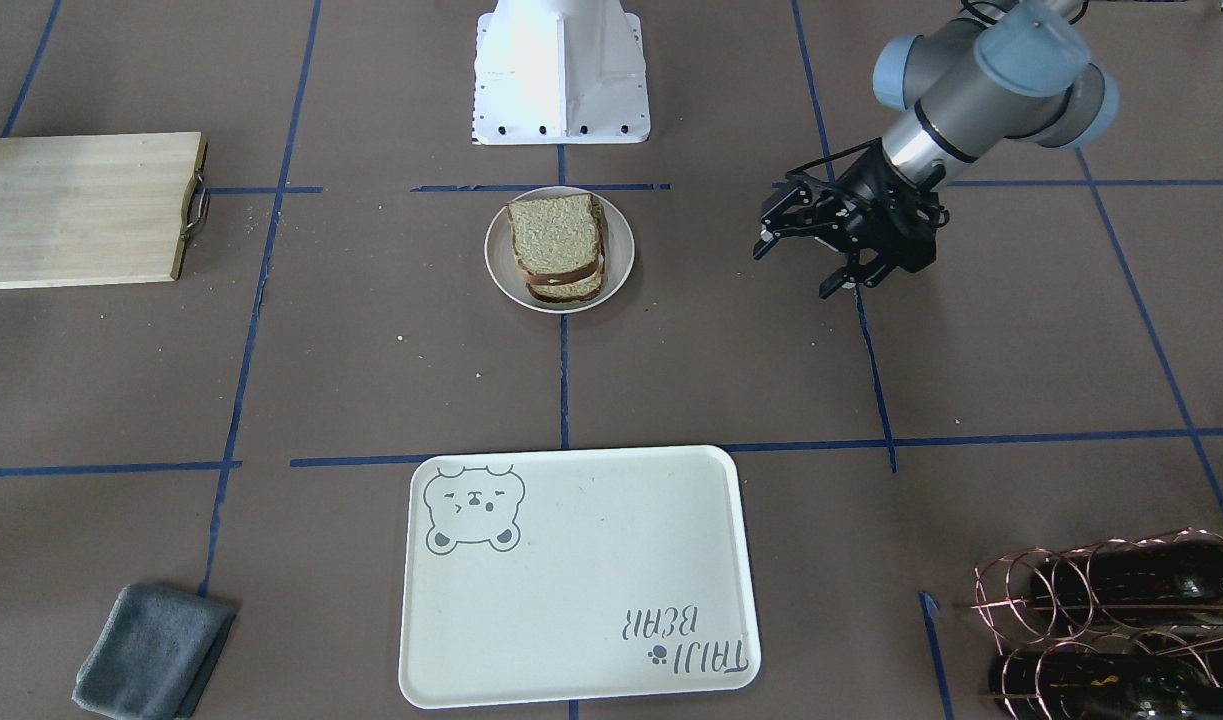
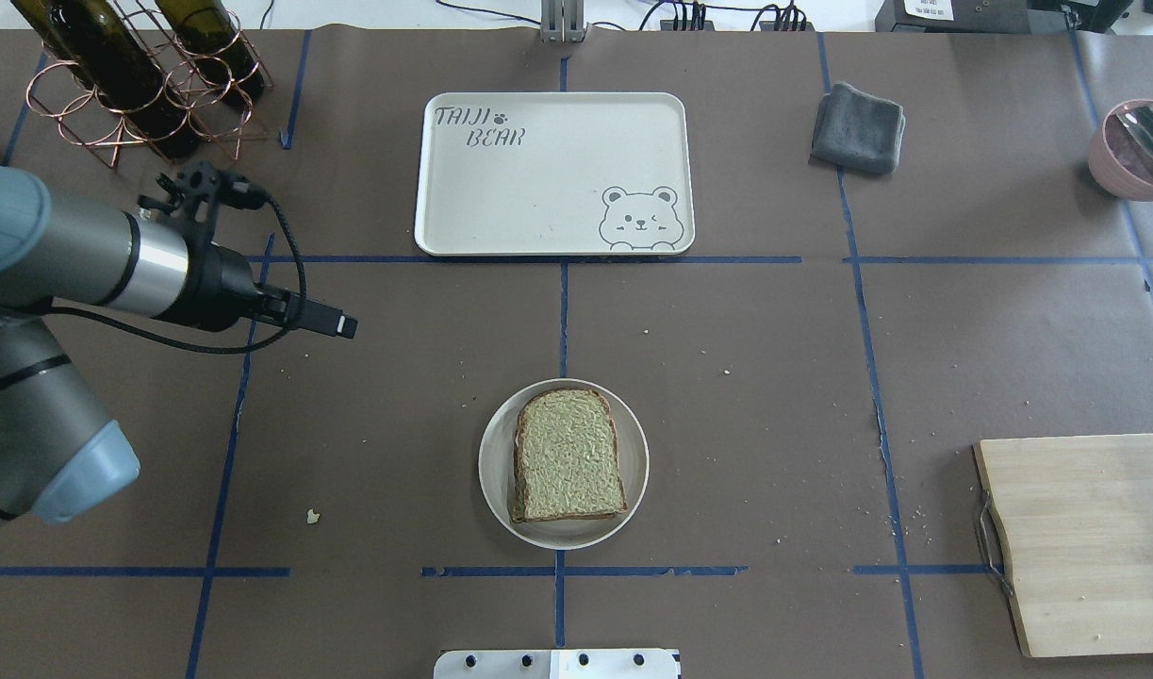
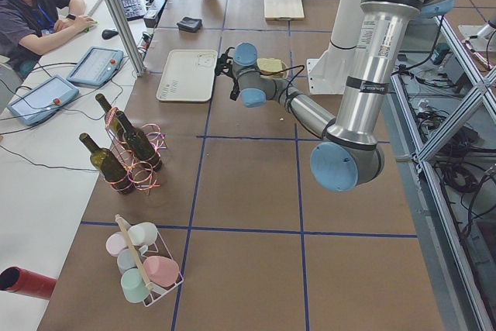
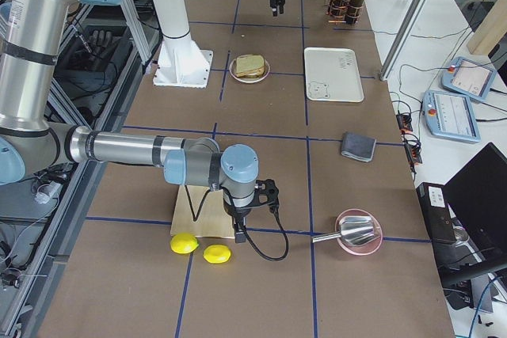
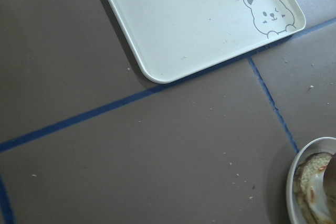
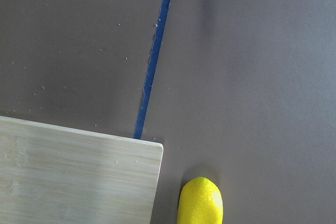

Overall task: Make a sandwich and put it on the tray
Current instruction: 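Reach the left gripper to the plate rim and grasp it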

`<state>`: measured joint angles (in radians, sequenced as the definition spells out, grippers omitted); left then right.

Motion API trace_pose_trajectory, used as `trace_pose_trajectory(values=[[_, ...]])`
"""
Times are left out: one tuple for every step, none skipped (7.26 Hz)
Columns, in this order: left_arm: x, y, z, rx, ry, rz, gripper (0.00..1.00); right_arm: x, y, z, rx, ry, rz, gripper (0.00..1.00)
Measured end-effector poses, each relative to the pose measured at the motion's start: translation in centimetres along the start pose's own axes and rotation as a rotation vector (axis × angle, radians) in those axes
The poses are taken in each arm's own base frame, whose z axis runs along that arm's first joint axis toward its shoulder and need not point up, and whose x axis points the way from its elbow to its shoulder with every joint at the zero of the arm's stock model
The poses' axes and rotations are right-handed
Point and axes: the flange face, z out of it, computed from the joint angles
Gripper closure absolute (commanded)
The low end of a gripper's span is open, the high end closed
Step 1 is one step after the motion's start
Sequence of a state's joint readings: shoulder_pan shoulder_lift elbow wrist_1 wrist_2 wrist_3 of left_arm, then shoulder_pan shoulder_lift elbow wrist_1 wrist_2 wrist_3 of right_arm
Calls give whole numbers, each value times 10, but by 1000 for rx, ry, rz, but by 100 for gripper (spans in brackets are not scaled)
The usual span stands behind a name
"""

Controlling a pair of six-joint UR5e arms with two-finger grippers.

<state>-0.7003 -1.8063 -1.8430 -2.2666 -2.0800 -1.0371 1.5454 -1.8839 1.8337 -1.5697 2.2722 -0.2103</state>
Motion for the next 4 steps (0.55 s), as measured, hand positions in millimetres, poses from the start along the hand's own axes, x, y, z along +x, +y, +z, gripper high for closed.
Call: trace_pose_trajectory(values=[[19, 17, 22, 9, -13, -109, 15, 1, 1, 2, -3, -4, 3, 0], [37, 34, 43, 22, -32, -221, 26, 2, 1, 3, -4, -6, 4, 0], [52, 49, 59, 33, -45, -301, 32, 2, 1, 3, -3, -7, 3, 0], [68, 62, 73, 38, -52, -349, 33, 2, 1, 3, -3, -8, 3, 0]])
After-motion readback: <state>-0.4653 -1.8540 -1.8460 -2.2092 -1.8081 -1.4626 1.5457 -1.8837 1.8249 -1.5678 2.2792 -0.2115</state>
